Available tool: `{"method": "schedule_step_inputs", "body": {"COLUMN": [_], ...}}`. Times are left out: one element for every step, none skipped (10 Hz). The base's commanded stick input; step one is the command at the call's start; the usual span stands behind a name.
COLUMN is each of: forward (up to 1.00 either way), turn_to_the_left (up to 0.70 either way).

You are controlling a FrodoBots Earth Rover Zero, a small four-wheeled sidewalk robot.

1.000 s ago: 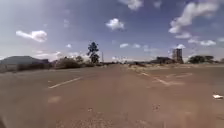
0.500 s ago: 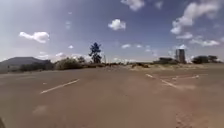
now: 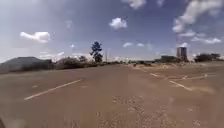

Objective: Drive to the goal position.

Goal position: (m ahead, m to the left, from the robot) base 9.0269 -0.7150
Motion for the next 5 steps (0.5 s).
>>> {"method": "schedule_step_inputs", "body": {"forward": [1.00,1.00,1.00,1.00,1.00], "turn_to_the_left": [0.01,0.01,0.01,0.01,0.01]}}
